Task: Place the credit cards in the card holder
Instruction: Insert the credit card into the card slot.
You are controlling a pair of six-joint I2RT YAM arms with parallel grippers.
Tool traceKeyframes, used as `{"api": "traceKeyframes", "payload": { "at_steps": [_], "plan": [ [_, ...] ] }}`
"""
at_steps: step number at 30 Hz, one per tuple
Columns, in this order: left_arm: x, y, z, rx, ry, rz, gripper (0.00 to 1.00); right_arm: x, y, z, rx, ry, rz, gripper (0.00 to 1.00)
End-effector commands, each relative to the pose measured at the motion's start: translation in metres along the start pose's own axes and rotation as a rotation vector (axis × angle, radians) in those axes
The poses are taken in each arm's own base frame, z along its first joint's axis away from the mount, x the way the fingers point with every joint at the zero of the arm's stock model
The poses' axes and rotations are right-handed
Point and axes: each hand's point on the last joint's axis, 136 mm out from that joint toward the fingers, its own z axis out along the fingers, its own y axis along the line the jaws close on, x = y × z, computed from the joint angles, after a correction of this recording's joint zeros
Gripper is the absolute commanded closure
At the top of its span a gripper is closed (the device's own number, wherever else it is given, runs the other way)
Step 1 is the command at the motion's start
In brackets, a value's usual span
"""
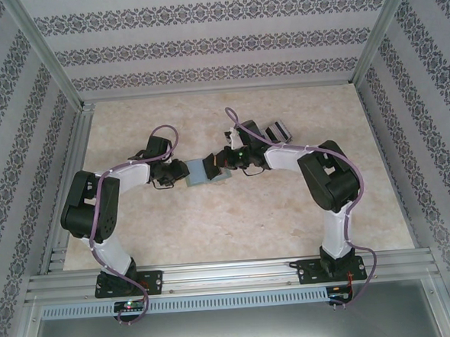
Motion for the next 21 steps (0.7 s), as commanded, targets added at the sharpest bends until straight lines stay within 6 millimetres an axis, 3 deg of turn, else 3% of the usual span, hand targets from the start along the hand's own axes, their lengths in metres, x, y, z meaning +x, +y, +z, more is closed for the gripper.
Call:
{"api": "traceKeyframes", "payload": {
  "at_steps": [1,21],
  "plan": [
    [-0.006,0.007,0.003,-0.011,-0.017,0.001,0.68,-0.006,0.0,0.005,0.016,-0.014,0.015,0.91],
    [0.002,0.004,0.01,0.036,0.004,-0.015,0.7,-0.006,-0.008,0.023,0.023,0.007,0.091,0.91]
  ]
}}
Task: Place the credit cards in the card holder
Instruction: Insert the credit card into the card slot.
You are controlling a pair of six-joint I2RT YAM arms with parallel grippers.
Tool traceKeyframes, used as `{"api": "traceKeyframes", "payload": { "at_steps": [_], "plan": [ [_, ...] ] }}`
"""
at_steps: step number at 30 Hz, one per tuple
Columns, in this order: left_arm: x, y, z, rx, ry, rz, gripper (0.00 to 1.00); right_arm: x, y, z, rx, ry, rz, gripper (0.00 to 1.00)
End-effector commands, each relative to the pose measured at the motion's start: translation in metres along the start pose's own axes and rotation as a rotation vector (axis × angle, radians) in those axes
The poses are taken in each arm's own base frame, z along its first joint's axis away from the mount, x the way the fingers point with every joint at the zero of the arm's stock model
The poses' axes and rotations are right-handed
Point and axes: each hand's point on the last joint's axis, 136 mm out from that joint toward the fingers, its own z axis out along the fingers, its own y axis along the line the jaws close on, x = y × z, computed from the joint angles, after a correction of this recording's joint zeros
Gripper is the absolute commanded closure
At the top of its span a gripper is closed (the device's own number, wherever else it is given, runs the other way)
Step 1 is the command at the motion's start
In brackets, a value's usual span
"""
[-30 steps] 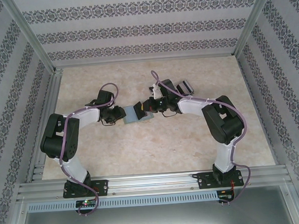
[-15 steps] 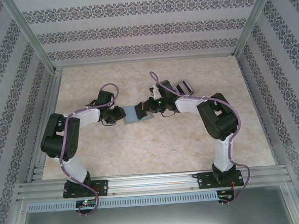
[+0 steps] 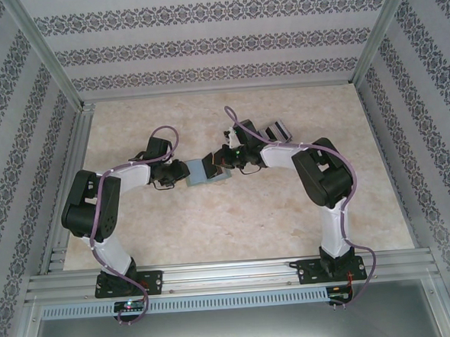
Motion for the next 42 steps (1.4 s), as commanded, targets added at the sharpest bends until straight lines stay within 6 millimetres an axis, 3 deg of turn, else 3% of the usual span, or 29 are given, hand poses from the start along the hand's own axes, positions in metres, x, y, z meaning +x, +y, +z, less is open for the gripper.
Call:
{"api": "traceKeyframes", "payload": {
  "at_steps": [1,22,32,35,37,42],
  "plan": [
    [0.002,0.005,0.006,0.014,0.012,-0.018,0.71,0.0,-0.001,0.008,0.016,-0.001,0.008,0.91],
    [0.008,0.0,0.011,0.031,0.024,-0.02,0.8,0.01,0.001,0.022,0.009,0.031,0.008,0.91],
    [0.007,-0.004,0.011,0.035,0.026,-0.012,0.81,0.028,0.006,0.028,0.119,0.065,-0.099,0.85],
    [0.007,-0.003,0.01,0.032,0.024,-0.009,0.81,0.027,0.005,0.024,0.147,0.062,-0.121,0.84],
    [0.007,-0.004,0.009,0.031,0.024,-0.006,0.81,0.023,0.004,0.018,0.18,0.05,-0.145,0.75],
    [0.006,-0.005,0.009,0.033,0.027,-0.005,0.81,0.011,0.008,-0.004,0.262,0.035,-0.222,0.68]
  ]
}}
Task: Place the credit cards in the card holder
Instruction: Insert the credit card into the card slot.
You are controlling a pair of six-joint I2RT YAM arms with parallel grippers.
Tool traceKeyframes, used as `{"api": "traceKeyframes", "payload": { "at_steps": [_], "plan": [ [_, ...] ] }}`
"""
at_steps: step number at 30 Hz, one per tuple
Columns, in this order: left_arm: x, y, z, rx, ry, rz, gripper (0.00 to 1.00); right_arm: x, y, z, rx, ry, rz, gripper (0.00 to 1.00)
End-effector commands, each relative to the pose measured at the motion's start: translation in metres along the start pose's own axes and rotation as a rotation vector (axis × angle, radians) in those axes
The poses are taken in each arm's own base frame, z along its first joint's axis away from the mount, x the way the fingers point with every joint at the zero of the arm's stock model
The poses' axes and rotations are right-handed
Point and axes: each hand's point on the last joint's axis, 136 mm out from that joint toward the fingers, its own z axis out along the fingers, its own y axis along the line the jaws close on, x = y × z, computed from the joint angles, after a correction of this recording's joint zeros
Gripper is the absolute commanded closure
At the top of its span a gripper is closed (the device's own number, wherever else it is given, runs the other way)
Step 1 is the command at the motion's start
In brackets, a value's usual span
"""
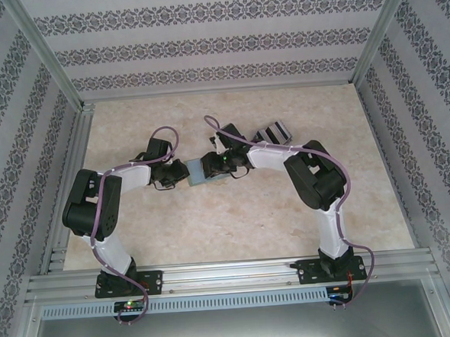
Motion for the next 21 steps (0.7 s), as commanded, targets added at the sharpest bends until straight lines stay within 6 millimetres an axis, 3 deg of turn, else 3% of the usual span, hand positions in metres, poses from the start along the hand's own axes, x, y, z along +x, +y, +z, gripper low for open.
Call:
{"api": "traceKeyframes", "payload": {
  "at_steps": [1,8,11,14,21],
  "plan": [
    [0.004,-0.002,0.005,0.008,0.023,0.005,0.81,-0.009,-0.005,-0.026,0.104,-0.012,-0.074,0.68],
    [0.002,-0.004,0.003,0.007,0.014,0.007,0.81,-0.017,-0.007,-0.045,0.149,-0.01,-0.119,0.65],
    [0.002,-0.004,0.004,0.012,0.018,0.004,0.81,-0.019,-0.005,-0.047,0.139,-0.019,-0.129,0.71],
    [0.003,-0.003,0.004,0.007,0.018,0.002,0.81,-0.019,-0.005,-0.044,0.137,-0.006,-0.14,0.85],
    [0.007,-0.001,0.007,0.007,0.031,0.001,0.81,-0.015,-0.024,-0.03,0.193,0.042,-0.129,0.88]
  ]
}}
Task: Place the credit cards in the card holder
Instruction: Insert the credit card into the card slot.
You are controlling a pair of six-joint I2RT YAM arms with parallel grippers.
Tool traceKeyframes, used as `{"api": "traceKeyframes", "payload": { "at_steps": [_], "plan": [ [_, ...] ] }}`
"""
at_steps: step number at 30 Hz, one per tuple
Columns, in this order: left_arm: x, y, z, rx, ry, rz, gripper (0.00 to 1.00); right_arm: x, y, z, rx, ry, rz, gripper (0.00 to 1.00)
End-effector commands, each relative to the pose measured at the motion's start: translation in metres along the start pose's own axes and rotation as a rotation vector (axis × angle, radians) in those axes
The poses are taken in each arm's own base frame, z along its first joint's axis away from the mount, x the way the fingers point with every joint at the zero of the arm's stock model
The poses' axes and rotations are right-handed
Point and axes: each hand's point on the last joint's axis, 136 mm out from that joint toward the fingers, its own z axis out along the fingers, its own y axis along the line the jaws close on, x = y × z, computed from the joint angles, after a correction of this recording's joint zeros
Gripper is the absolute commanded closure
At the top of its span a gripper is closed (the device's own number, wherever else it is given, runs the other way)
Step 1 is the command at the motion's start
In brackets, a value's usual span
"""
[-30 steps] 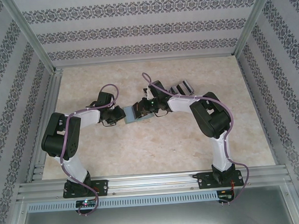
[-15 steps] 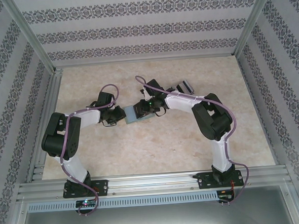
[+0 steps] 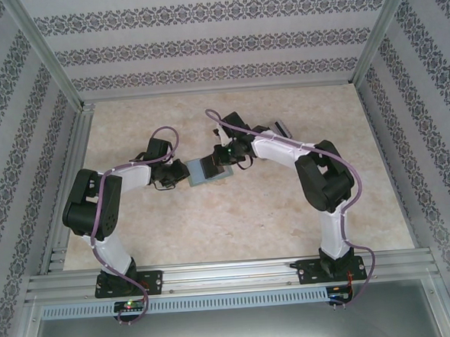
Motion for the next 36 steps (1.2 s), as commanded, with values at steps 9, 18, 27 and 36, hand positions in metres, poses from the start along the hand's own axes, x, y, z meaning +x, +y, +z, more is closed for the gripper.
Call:
{"api": "traceKeyframes", "payload": {
  "at_steps": [9,18,27,36],
  "plan": [
    [0.01,0.0,0.011,0.009,0.037,-0.003,0.85,0.01,-0.018,0.028,0.072,0.094,-0.013,0.88],
    [0.011,-0.001,0.014,0.011,0.041,-0.004,0.85,0.016,-0.008,0.042,0.034,0.13,-0.012,0.88],
    [0.012,-0.003,0.015,0.012,0.042,-0.002,0.85,0.022,0.006,0.053,0.01,0.158,-0.028,0.88],
    [0.011,-0.006,0.014,0.017,0.042,0.003,0.85,0.024,0.021,0.064,-0.022,0.172,-0.045,0.87]
  ]
}}
